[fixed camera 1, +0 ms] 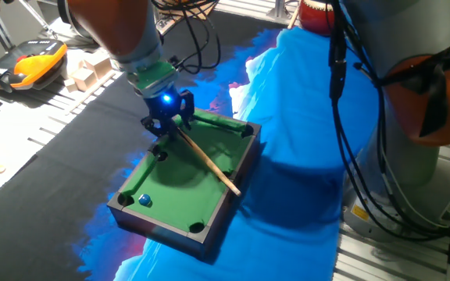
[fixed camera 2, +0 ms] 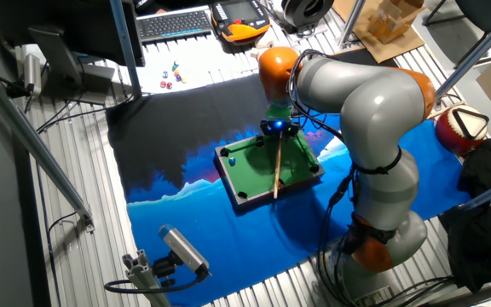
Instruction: Hit the pool ball
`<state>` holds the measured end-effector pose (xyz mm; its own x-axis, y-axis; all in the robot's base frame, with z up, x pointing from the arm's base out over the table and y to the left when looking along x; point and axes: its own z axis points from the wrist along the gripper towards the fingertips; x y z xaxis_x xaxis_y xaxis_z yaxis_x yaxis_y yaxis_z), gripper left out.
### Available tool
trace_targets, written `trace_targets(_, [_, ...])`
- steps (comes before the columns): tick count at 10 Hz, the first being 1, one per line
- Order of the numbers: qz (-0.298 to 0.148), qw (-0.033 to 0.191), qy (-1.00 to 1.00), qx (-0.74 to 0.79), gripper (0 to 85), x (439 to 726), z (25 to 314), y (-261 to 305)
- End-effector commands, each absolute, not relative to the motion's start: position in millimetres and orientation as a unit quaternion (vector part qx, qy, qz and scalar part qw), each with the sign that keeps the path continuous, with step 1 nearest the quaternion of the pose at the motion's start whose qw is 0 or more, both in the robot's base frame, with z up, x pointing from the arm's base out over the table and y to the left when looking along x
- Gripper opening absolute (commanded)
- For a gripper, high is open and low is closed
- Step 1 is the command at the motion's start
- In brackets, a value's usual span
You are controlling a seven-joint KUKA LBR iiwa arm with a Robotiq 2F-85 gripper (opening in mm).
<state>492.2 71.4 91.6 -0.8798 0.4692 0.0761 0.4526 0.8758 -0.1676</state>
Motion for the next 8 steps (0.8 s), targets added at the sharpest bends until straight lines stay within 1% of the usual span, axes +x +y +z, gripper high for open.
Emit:
trace_targets(1, [0.065,0.058,-0.965,-0.245,68.0,489.6,94.0,71.1])
trace_targets(3, [0.040,0.066,-0.963,-0.258,68.0,483.3,103.5,66.9])
trace_targets(4, [0.033,0.069,-0.964,-0.255,51.0,482.1,108.5,63.2])
trace_targets(5, [0.033,0.070,-0.965,-0.249,51.0,482.7,113.2,58.1])
trace_targets(6, [0.034,0.069,-0.968,-0.239,34.0,484.7,117.6,51.9])
trace_targets(7, [0.029,0.069,-0.970,-0.230,34.0,487.4,122.2,44.2])
trace_targets(8, [0.030,0.066,-0.973,-0.221,17.0,489.0,125.3,38.5])
